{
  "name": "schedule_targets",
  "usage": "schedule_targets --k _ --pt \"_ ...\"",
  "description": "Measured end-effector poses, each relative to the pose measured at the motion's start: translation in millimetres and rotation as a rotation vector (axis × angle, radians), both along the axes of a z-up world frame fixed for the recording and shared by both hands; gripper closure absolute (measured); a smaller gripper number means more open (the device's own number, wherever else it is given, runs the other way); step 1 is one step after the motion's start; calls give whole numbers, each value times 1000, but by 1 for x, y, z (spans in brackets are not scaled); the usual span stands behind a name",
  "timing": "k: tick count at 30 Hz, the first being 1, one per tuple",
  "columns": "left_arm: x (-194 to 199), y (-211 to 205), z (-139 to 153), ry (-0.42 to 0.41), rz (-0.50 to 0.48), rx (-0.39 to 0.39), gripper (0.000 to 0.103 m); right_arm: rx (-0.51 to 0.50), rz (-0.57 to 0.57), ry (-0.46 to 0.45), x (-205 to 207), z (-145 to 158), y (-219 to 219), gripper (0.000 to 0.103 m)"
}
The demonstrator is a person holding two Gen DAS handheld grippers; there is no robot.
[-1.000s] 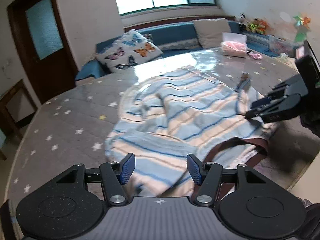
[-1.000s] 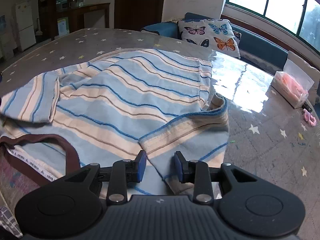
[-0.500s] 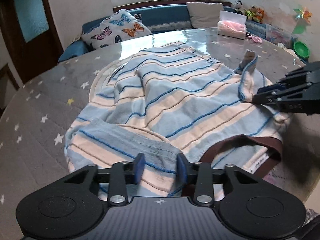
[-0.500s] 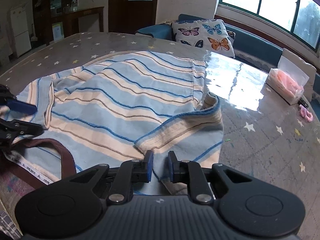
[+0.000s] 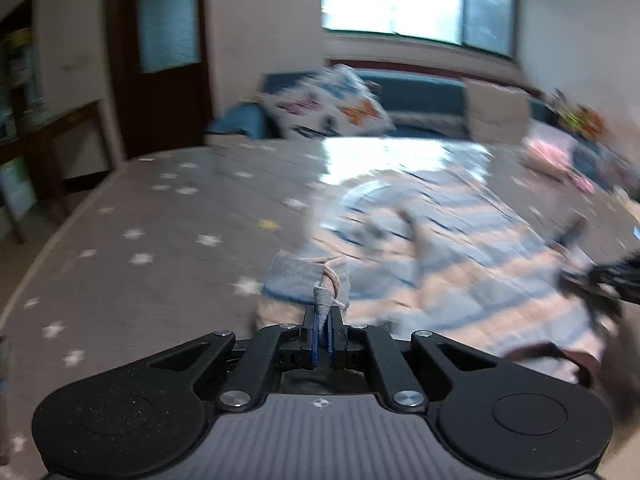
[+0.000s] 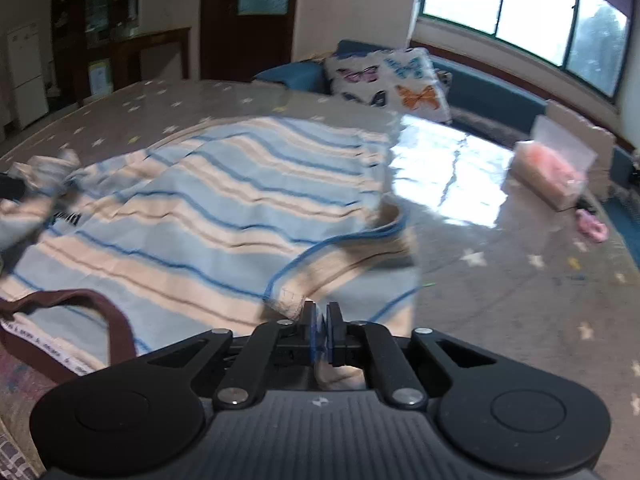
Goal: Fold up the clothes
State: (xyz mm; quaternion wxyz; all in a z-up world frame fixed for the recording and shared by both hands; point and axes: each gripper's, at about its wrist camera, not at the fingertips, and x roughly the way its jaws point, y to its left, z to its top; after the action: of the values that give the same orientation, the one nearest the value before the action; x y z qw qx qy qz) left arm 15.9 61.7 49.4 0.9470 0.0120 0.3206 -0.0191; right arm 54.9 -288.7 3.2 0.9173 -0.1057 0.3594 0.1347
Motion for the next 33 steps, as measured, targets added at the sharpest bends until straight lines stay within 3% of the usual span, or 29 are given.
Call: schedule_targets --k 5,10,15,17,18,21,24,28,33 --pt "-7 43 1 5 140 -9 99 -2 -107 -40 -4 13 -32 100" --pt "-9 66 -12 81 231 34 98 -36 -252 -42 -10 16 -72 100" --pt "-5 81 -19 137 296 38 90 -61 -340 -26 -8 16 -99 95" --pt "-2 79 -16 130 297 50 84 -58 -333 -47 -6 21 -98 95" --pt "0 74 -15 126 299 60 72 -49 -320 -52 -3 22 -96 95" --pt "7 68 -9 95 307 90 56 -9 -250 -52 11 23 -82 91" --pt "15 67 -5 88 309 94 53 15 -171 -41 28 19 -60 84" --pt "31 56 -1 80 278 103 51 18 -89 -33 48 10 -33 83" --pt "60 37 0 69 210 103 51 13 -90 8 74 -6 -28 83"
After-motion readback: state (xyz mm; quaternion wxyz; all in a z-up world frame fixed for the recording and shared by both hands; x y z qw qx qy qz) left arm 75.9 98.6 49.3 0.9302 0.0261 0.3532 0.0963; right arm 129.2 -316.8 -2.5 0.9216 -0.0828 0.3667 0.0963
